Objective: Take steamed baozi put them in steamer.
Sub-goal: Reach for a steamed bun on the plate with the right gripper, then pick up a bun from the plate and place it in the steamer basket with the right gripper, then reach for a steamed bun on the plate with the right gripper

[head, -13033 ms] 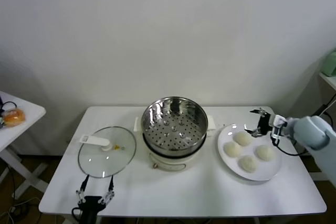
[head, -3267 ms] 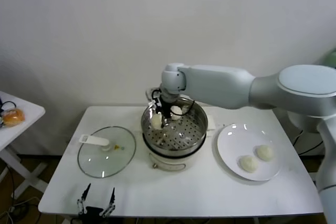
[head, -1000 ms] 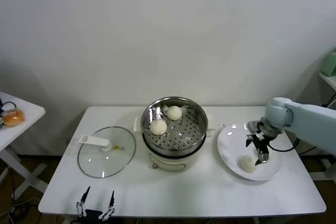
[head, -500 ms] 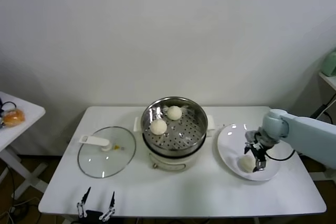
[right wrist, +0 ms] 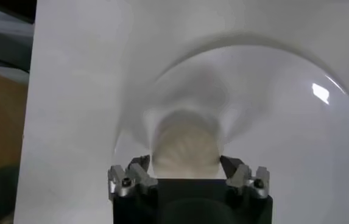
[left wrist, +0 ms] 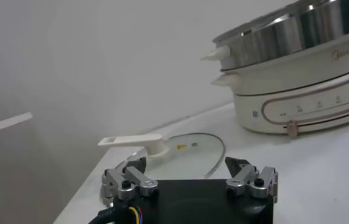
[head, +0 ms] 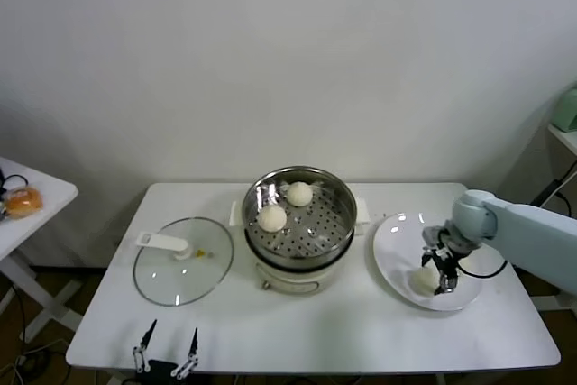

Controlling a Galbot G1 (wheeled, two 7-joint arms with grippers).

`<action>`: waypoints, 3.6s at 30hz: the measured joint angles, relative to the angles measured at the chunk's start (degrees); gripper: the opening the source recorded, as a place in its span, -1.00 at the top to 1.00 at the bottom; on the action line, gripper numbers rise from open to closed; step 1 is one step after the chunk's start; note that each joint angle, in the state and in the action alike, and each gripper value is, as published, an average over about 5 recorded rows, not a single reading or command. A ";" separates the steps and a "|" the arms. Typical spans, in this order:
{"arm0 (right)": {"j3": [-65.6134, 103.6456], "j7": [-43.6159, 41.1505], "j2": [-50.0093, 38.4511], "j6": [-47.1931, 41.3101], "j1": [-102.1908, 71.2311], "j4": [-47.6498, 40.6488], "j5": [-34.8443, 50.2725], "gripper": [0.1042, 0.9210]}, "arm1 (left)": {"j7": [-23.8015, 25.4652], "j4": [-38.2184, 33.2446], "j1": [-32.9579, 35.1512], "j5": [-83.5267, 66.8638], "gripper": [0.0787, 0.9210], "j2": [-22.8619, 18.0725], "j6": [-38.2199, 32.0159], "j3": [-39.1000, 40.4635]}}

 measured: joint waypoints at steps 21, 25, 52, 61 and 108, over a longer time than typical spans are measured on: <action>-8.20 -3.37 0.84 8.86 17.29 3.55 3.24 -0.04 | -0.24 0.19 0.36 0.52 -0.77 0.00 -0.39 -0.19; -10.49 -3.99 2.20 13.02 24.68 5.74 5.03 -0.04 | -0.32 0.38 0.20 0.74 -0.77 0.00 -0.41 -0.20; -11.62 0.45 24.36 28.42 30.78 16.20 -7.98 -0.04 | -0.74 -0.68 0.31 0.67 -0.77 0.00 -0.41 -0.57; -11.21 1.34 29.32 28.97 24.96 13.26 -12.54 -0.05 | -0.85 -0.63 0.21 0.55 -0.77 0.00 -0.41 -0.74; -17.68 -4.74 12.06 12.87 29.18 -2.35 10.45 -0.76 | -0.52 -3.09 1.73 -0.12 -0.77 0.00 -0.11 -0.30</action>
